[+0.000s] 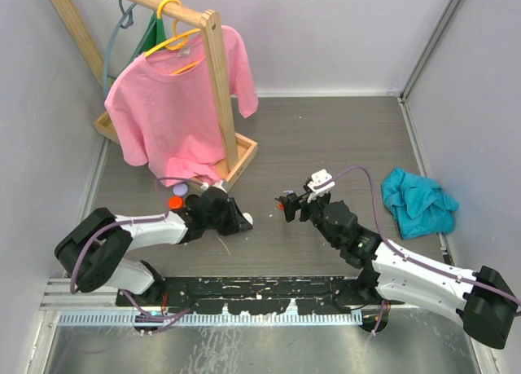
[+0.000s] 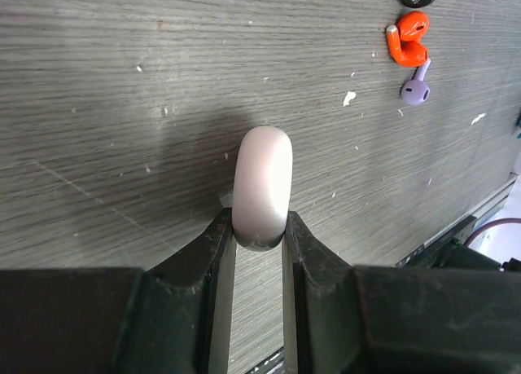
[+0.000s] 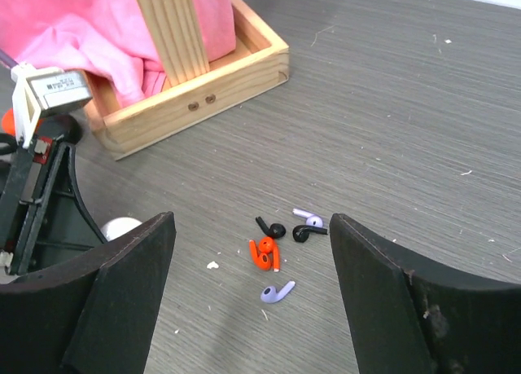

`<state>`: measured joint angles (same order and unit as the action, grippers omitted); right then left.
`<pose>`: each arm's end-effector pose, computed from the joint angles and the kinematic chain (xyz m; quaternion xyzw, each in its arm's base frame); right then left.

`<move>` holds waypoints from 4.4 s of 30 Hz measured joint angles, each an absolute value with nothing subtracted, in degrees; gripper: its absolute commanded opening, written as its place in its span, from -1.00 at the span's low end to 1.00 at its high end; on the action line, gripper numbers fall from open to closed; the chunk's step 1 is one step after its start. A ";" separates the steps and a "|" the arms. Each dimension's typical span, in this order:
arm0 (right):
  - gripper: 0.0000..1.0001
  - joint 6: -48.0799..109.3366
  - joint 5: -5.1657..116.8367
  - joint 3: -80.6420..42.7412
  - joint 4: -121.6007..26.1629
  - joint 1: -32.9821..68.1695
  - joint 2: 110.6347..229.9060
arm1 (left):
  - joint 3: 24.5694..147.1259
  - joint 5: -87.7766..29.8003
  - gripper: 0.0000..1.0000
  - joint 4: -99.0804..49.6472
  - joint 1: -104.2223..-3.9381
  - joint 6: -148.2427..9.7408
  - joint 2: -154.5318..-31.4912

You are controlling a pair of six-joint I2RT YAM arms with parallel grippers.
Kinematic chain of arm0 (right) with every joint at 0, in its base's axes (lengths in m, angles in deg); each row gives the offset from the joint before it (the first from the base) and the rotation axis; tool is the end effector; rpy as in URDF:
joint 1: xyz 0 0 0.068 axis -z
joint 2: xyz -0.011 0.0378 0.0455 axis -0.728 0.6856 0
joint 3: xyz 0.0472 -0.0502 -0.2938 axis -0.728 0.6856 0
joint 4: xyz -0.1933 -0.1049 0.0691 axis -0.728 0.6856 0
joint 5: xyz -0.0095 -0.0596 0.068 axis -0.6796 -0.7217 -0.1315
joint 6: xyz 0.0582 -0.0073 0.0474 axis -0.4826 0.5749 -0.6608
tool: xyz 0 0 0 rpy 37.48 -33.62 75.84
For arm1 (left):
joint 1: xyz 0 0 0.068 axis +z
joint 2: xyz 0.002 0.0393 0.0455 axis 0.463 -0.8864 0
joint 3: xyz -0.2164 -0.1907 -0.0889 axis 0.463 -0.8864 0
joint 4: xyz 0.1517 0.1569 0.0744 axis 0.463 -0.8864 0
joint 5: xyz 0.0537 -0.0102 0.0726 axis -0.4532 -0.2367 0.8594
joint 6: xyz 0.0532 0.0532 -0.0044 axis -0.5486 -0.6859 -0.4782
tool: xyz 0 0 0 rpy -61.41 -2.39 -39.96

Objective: Insert the wireless bluetooth earbuds into the charging case
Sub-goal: Place the charging case at the center of the board, then pick up the charging case at the center of the board.

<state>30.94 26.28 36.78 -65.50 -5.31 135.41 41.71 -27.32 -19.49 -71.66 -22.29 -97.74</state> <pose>0.1198 0.1150 0.2645 -0.1755 0.7368 0.1851 0.6262 0.1705 -0.1752 0.1763 -0.0941 0.9171 -0.3328 0.1985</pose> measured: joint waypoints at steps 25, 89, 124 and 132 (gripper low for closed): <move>0.70 29.74 22.90 37.99 -68.02 -5.31 134.86 | 42.41 -20.58 0.35 -29.02 -81.53 -12.71 -92.39; 0.72 29.74 21.54 38.62 -67.38 -5.31 136.30 | 53.47 -1.07 -0.25 -45.28 -52.07 -39.25 -100.06; 0.65 20.84 43.92 11.93 -45.70 -4.76 150.95 | 37.40 -9.57 -0.33 -23.90 -73.51 -56.43 -66.82; 0.46 18.39 48.45 2.29 -37.48 -3.69 156.78 | 36.33 -9.57 -0.35 -12.76 -80.73 -68.40 -67.41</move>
